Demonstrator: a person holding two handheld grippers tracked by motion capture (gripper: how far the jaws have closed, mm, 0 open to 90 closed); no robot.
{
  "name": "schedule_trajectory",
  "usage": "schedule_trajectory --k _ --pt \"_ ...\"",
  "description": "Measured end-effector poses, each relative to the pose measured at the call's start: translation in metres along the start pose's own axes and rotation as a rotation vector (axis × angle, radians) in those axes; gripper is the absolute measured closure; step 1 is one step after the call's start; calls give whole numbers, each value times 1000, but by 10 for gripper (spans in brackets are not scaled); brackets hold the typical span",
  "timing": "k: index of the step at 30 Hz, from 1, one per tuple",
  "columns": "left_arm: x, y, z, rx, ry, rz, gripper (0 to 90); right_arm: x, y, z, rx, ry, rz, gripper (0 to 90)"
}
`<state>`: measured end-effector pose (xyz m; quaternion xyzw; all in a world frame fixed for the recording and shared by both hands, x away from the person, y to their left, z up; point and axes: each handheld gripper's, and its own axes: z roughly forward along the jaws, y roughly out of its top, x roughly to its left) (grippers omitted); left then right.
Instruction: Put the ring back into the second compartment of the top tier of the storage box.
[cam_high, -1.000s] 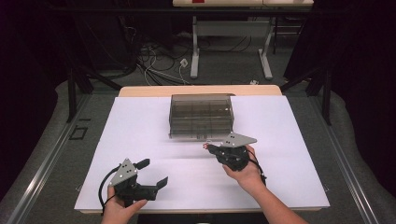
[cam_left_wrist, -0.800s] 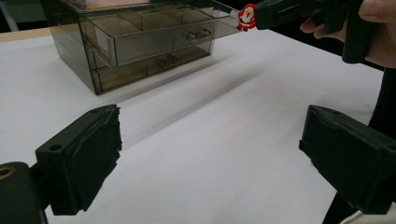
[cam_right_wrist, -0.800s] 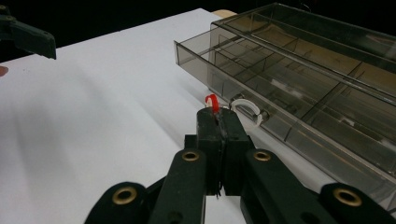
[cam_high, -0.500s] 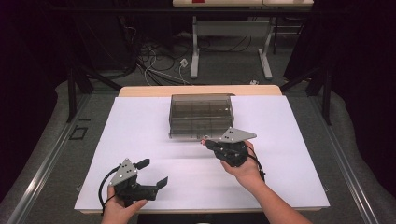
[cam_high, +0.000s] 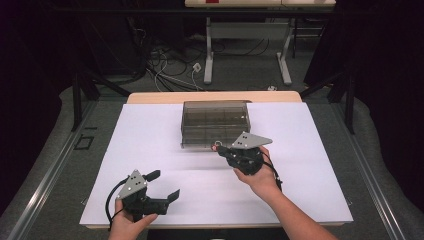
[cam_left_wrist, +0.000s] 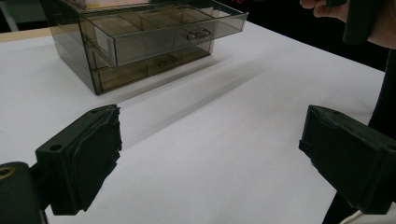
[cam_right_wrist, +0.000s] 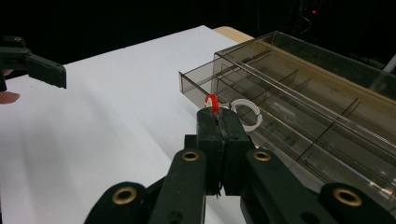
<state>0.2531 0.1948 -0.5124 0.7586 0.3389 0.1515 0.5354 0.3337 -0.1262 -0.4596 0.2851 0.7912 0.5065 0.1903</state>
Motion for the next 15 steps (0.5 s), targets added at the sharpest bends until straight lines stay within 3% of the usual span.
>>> schedule_trajectory --k 15 --pt "0 0 1 -5 2 0 54 -7 12 7 27 -17 4 897"
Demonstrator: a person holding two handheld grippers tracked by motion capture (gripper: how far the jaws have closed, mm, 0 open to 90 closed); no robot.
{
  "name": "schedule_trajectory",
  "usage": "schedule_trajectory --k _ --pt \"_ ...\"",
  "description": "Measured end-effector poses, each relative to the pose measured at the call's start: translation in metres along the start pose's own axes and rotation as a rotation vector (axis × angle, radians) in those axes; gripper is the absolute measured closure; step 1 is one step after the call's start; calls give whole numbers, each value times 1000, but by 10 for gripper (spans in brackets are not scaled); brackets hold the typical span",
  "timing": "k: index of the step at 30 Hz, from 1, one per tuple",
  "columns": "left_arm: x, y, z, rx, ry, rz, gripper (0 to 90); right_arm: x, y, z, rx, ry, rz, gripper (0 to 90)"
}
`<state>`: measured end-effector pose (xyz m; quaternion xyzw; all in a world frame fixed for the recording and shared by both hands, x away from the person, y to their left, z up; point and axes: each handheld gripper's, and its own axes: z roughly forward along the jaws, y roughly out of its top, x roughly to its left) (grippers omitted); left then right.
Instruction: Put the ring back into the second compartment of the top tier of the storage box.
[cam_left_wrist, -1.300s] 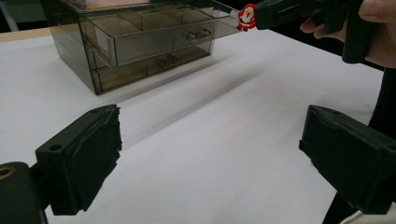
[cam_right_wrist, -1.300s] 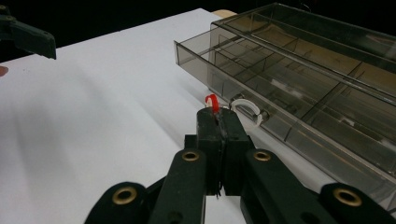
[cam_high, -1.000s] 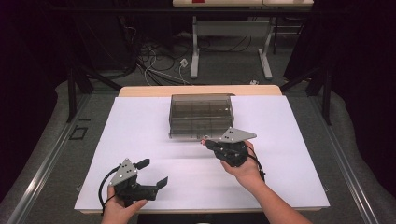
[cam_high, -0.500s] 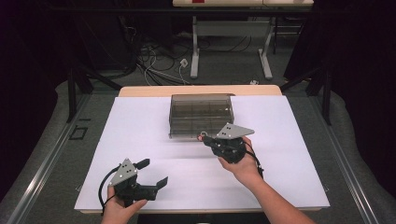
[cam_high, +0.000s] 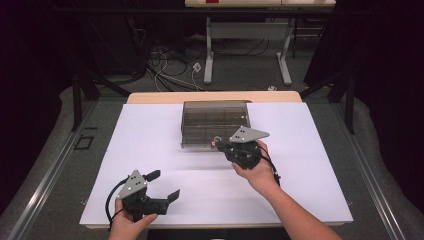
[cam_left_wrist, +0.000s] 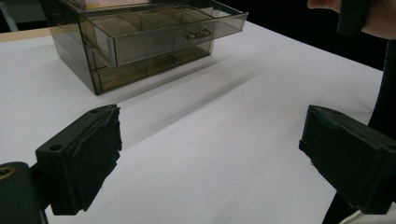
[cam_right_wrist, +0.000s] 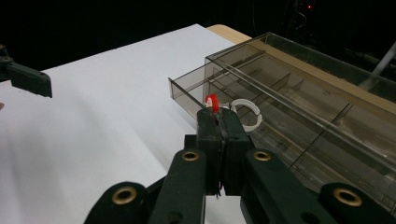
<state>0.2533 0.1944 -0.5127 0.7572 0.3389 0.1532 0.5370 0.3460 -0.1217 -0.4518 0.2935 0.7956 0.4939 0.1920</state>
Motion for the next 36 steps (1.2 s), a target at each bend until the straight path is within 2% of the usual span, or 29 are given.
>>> schedule_trajectory --k 17,29,36 --pt "0 0 0 -1 -1 -1 55 -4 16 12 58 -30 23 897" --pt "0 0 0 -1 -3 -1 55 -12 21 23 114 -64 81 896" --pt "0 0 0 -1 -2 -3 55 -16 23 29 136 -80 100 896"
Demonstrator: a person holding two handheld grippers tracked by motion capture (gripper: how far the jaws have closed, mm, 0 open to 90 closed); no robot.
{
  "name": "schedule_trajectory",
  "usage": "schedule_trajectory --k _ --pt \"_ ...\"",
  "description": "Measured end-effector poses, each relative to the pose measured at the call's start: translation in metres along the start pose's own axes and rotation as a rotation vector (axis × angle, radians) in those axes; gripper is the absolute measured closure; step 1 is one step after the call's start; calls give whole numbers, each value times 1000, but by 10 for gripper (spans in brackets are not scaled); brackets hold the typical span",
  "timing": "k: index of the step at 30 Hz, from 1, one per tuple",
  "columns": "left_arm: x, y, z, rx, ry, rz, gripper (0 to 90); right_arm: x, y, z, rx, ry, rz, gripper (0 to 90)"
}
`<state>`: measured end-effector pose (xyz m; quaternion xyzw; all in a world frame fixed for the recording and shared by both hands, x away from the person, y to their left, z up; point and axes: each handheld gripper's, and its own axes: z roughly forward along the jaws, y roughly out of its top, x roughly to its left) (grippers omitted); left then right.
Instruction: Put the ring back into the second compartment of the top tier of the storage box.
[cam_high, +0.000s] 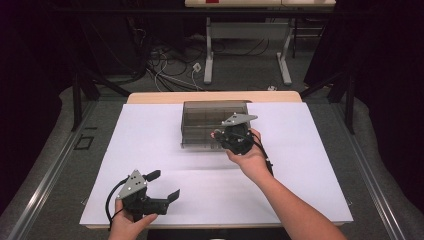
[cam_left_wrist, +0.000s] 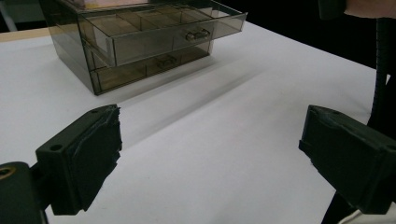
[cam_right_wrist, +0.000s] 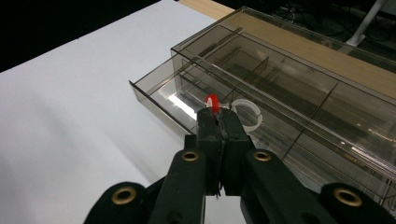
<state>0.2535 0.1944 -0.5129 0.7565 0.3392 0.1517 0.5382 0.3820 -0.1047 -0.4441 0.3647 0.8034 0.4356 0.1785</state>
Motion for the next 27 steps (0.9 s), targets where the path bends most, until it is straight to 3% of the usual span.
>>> schedule_trajectory --k 27 --pt "0 0 0 1 -2 3 56 -16 -3 31 72 -54 79 895"
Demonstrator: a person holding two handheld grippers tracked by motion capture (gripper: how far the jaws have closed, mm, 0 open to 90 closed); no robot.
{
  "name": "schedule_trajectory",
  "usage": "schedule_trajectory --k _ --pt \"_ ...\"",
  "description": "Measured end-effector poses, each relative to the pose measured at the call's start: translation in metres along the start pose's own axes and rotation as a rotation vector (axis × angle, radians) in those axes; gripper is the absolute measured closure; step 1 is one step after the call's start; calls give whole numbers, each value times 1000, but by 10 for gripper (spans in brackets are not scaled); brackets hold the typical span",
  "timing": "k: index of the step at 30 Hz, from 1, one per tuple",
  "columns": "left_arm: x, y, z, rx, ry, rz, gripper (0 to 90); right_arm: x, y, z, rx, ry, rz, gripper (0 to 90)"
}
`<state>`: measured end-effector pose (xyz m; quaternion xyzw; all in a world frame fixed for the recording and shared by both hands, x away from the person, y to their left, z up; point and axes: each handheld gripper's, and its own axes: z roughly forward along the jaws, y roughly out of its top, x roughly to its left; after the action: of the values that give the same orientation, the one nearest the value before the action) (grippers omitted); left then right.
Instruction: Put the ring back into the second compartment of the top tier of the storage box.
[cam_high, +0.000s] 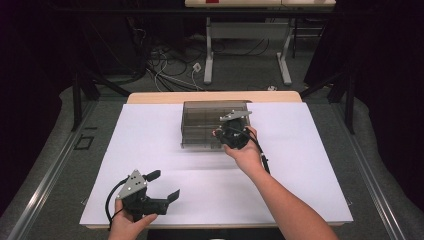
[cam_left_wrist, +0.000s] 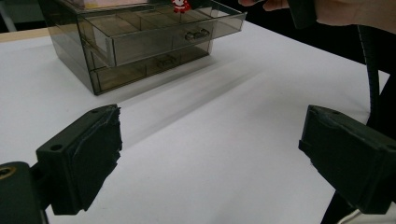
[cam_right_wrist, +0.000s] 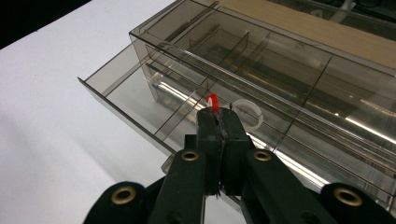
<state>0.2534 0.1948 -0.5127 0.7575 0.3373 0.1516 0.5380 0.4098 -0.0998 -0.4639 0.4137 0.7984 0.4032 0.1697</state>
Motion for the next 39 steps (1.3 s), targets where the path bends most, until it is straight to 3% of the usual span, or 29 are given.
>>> schedule_trajectory --k 22,39 --pt "1 0 1 1 3 -4 57 2 -2 9 19 11 14 890" --pt "2 0 4 4 -2 -11 57 4 0 2 -27 34 6 625"
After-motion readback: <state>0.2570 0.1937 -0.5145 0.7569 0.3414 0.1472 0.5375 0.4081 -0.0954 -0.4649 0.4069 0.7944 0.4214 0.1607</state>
